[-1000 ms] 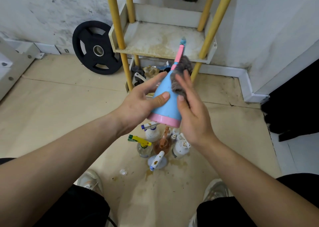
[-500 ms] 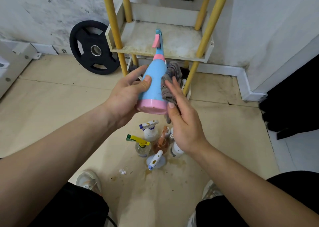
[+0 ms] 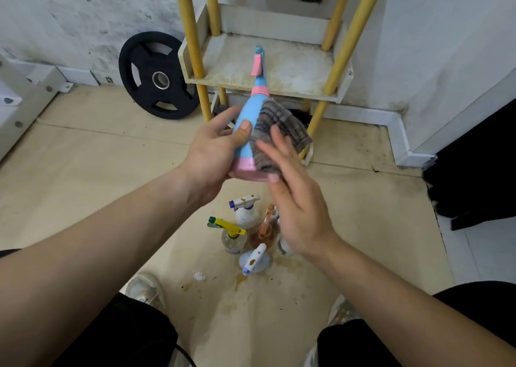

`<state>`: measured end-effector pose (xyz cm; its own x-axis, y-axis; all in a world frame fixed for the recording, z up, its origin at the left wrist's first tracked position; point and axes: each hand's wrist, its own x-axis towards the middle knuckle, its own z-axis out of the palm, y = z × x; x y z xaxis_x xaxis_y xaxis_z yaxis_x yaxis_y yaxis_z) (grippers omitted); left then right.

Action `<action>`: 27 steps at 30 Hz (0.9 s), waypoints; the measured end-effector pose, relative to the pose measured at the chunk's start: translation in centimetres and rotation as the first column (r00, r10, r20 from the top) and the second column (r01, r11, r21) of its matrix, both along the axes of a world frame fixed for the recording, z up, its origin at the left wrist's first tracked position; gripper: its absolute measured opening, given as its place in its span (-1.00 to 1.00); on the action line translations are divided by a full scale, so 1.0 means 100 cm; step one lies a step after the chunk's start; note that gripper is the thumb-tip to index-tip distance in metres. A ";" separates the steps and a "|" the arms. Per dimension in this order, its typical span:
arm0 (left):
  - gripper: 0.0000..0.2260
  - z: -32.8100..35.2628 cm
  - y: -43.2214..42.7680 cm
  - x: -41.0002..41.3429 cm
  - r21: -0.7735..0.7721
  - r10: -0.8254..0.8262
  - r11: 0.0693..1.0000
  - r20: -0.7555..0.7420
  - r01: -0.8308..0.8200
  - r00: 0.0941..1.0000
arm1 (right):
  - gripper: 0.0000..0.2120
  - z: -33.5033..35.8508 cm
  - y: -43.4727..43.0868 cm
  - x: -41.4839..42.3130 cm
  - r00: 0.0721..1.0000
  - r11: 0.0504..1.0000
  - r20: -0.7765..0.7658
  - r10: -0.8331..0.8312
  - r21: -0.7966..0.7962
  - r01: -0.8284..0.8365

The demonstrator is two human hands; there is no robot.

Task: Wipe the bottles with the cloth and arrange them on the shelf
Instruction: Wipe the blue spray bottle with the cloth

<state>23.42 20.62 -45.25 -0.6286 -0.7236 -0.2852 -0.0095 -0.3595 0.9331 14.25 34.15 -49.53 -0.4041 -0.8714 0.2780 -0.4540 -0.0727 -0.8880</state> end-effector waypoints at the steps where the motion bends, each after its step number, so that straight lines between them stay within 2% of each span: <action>1: -0.77 0.002 -0.003 0.001 0.012 0.015 1.000 0.010 -0.015 1.000 | -0.56 -0.003 0.003 0.004 1.000 1.000 -0.025 0.013 0.013 -0.013; 4: -0.71 0.000 -0.006 0.002 0.042 0.056 0.997 0.059 -0.058 0.997 | -0.55 -0.009 0.004 0.006 0.999 1.000 0.034 -0.007 -0.008 0.007; 7: -0.72 -0.002 -0.002 0.002 0.073 0.022 0.997 0.108 -0.030 0.994 | -0.57 -0.008 -0.002 0.002 0.963 0.998 0.265 -0.047 -0.023 0.055; 11: -0.65 -0.004 0.000 0.001 0.145 -0.061 0.988 0.135 0.042 0.989 | -0.61 -0.004 -0.010 -0.007 0.808 0.995 0.585 -0.071 -0.018 0.100; 13: -0.63 -0.004 0.002 0.002 0.139 -0.099 0.987 0.146 0.078 0.984 | -0.61 -0.004 -0.012 -0.010 0.737 0.996 0.674 -0.056 -0.017 0.092; 14: -0.62 -0.004 0.004 0.002 0.125 -0.111 0.988 0.160 0.091 0.981 | -0.61 -0.006 -0.012 -0.010 0.738 0.996 0.672 -0.061 -0.010 0.091; 16: -0.61 -0.005 0.007 0.001 0.093 -0.103 0.992 0.174 0.088 0.979 | -0.59 -0.008 -0.010 -0.009 0.833 0.995 0.547 -0.085 0.006 0.098; 19: -0.61 -0.002 0.007 -0.001 0.065 -0.035 0.998 0.166 0.024 0.986 | -0.53 -0.008 -0.002 -0.004 0.984 0.993 0.134 -0.118 0.027 0.115; 21: -0.60 0.002 0.004 -0.001 0.056 -0.004 0.998 0.168 -0.006 0.986 | -0.51 -0.005 0.002 0.004 0.991 0.994 -0.091 -0.096 0.034 0.100; 22: -0.60 0.003 0.003 0.000 0.058 -0.003 0.998 0.169 -0.007 0.986 | -0.51 -0.005 0.004 0.007 0.987 0.995 -0.131 -0.091 0.036 0.096; 24: -0.64 0.003 0.001 0.001 0.087 0.001 0.996 0.176 -0.016 0.984 | -0.51 -0.005 0.003 0.006 0.992 0.994 -0.071 -0.102 0.029 0.104; 27: -0.75 0.005 -0.003 0.003 0.187 0.034 0.980 0.145 -0.061 0.989 | -0.53 -0.002 -0.001 -0.001 0.971 0.986 0.177 -0.163 0.004 0.165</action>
<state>23.69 20.30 -44.76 -0.5389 -0.6755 -0.5033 -0.1138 -0.5337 0.8380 14.17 34.06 -49.75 -0.5846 -0.7866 0.1987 -0.2969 -0.0206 -0.9547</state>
